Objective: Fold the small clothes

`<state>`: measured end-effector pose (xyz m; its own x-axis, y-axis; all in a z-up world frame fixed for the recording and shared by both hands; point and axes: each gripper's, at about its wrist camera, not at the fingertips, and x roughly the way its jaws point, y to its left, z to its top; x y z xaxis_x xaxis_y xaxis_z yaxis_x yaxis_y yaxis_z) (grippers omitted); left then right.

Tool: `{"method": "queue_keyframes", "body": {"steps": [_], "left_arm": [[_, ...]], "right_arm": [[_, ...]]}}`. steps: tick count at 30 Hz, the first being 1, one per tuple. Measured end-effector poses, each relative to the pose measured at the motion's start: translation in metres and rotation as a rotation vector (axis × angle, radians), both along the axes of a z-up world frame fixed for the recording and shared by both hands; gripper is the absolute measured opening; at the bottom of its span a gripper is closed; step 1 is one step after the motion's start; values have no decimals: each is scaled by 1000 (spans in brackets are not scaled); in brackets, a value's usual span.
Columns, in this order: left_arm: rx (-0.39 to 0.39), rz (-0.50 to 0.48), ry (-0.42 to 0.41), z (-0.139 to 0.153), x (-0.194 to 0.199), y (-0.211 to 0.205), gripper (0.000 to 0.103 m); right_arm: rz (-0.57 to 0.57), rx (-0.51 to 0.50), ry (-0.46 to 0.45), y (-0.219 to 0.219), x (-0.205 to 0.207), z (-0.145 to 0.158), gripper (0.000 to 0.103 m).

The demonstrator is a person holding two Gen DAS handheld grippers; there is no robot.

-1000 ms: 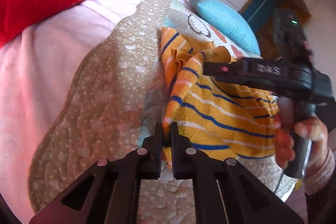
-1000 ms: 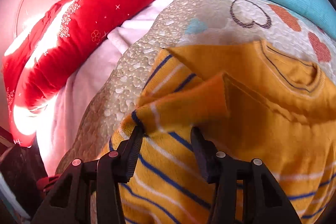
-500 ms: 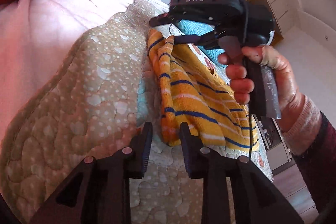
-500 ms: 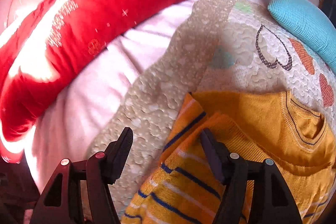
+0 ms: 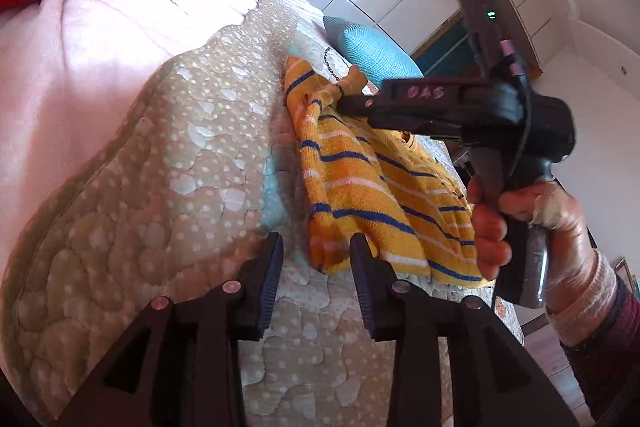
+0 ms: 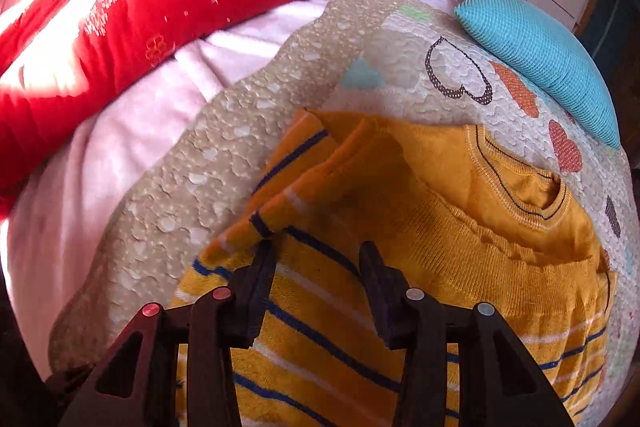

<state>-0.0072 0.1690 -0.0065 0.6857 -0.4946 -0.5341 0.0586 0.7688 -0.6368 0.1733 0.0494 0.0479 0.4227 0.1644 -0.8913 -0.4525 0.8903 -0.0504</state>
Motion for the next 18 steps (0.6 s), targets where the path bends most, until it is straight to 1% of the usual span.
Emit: {"method": "queue_keyframes", "body": {"steps": [3,5,6,7,9,10,12,14,17,18], "left_arm": [[3,-10,-3,1,2,-1,37],[1,-16,-5,0,4,-1,38],[-1,-17,-4,0,6,-1,38],[-5,-19,-6,0,7,-1,39],[-13,-20,-5,-1,8,0,39],[-16,-21,-6,-1,8,0,39],[-18,-24,-7,-2,11,1,39],[-18,-25,-9,-2,7,1,39],[-18,-25,-9,-2,7,1,39],[-18,-24,-9,-2,6,1,39]], "right_arm": [[19,-42,-51,21,19,-5,47],[20,-84,-20,38,37,-14,47],[19,-125,1,46,46,-23,46],[19,-155,3,53,52,-28,47],[15,-173,-10,59,58,-28,47],[12,-175,0,59,60,-28,47],[9,-165,29,56,62,-21,47],[4,-105,36,44,57,-3,49],[-13,-15,26,11,38,31,61],[-18,-2,19,-2,30,41,61]]}}
